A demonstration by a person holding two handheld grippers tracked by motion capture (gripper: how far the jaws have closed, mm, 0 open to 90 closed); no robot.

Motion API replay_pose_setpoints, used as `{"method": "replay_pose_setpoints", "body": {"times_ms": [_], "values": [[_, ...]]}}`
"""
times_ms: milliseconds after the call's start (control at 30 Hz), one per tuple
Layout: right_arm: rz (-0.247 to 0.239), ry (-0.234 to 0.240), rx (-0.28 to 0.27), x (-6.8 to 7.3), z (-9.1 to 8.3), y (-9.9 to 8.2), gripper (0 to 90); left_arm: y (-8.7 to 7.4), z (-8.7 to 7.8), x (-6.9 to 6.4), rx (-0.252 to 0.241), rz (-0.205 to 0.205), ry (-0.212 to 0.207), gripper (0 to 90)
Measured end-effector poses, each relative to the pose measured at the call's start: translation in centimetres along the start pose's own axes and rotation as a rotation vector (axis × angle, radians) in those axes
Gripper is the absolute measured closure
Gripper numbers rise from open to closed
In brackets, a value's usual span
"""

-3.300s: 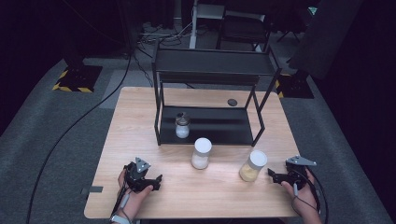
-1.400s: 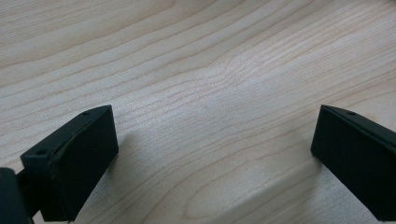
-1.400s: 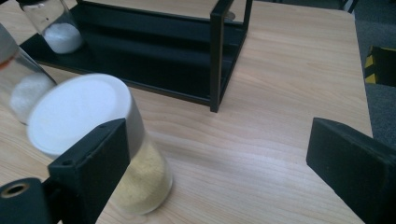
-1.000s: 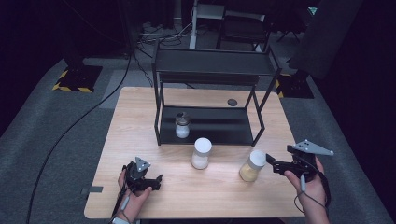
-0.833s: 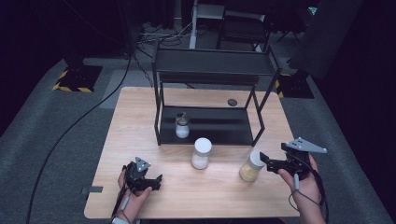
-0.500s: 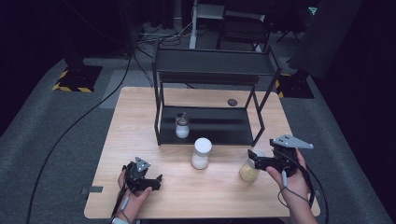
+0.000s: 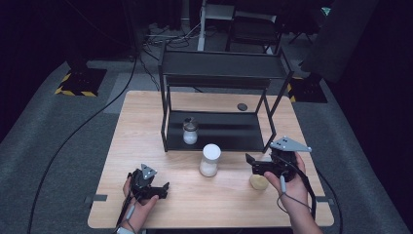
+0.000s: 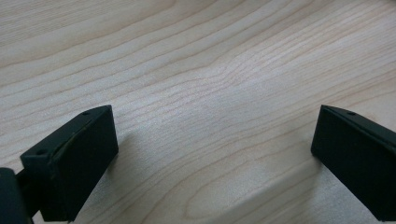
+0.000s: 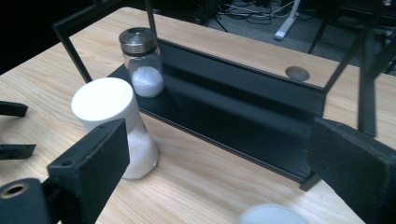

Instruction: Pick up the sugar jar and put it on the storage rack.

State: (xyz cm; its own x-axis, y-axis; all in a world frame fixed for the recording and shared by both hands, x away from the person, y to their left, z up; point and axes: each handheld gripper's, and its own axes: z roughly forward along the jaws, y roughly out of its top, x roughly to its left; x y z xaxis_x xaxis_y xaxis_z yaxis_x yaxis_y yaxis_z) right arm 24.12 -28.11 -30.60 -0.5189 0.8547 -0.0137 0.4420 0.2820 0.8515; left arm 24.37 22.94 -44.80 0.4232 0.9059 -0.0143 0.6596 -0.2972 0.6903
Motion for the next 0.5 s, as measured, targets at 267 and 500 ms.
{"method": "replay_pose_setpoints", "body": {"times_ms": [267,500], "values": [[-0.009,0.003,-0.009,1.5,0.9,0.8,5.8,0.0,0.0,0.0,0.0,0.0,0.0,0.6],[-0.034,0.013,-0.021,3.0,1.7,1.4,5.8,0.0,0.0,0.0,0.0,0.0,0.0,0.6]]}}
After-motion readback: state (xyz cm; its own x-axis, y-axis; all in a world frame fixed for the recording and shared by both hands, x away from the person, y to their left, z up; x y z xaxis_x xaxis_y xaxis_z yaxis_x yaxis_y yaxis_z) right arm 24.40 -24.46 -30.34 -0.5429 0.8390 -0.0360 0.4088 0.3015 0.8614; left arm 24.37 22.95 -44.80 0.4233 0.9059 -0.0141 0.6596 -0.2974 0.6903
